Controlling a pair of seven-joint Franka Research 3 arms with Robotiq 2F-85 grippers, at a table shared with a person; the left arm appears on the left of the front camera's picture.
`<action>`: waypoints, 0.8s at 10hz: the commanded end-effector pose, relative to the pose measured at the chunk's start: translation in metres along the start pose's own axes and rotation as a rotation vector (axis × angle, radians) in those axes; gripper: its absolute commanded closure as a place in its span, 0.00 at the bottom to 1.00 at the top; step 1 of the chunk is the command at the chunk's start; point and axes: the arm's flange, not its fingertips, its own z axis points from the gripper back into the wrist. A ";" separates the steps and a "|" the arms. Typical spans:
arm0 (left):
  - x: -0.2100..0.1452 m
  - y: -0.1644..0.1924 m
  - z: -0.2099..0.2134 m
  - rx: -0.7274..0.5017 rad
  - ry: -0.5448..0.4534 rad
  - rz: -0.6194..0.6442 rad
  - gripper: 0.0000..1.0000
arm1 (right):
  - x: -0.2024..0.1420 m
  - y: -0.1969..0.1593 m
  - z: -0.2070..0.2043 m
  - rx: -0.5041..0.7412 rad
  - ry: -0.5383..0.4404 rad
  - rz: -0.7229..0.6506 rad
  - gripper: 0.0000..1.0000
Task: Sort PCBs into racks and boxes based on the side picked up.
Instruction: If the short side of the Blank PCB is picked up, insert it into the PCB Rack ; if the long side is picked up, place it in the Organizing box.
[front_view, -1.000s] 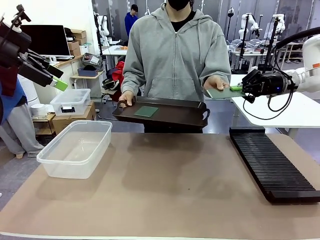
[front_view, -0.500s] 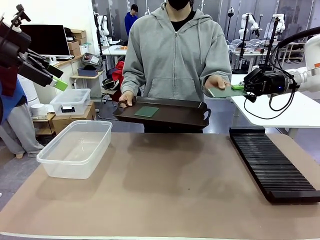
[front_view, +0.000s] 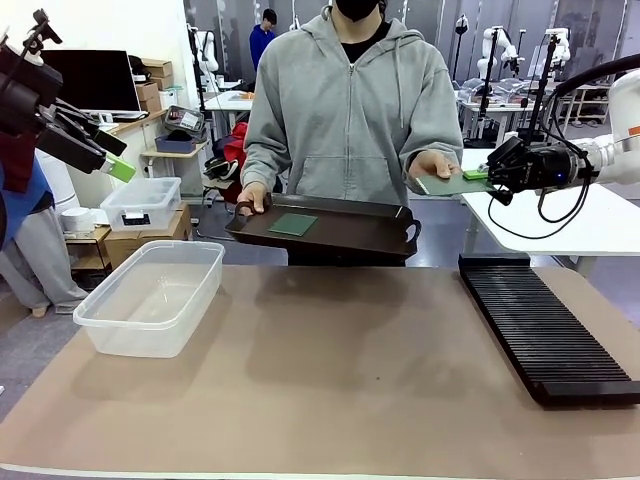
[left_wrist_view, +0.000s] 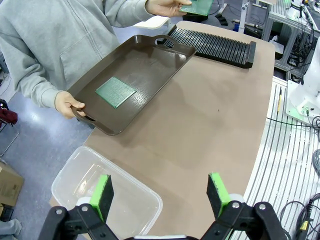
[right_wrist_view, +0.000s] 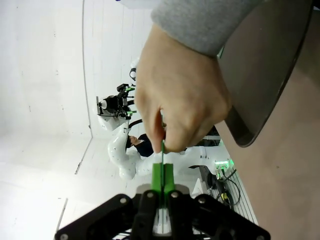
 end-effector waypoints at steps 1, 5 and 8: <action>0.000 0.000 -0.001 0.000 -0.001 0.000 0.00 | 0.000 0.000 0.001 -0.002 0.000 -0.001 1.00; 0.000 0.000 -0.001 0.000 -0.001 0.000 0.00 | 0.000 0.000 0.001 -0.002 0.000 -0.001 1.00; 0.000 0.000 -0.001 0.000 -0.001 0.000 0.00 | 0.000 0.000 0.001 -0.002 0.000 -0.001 1.00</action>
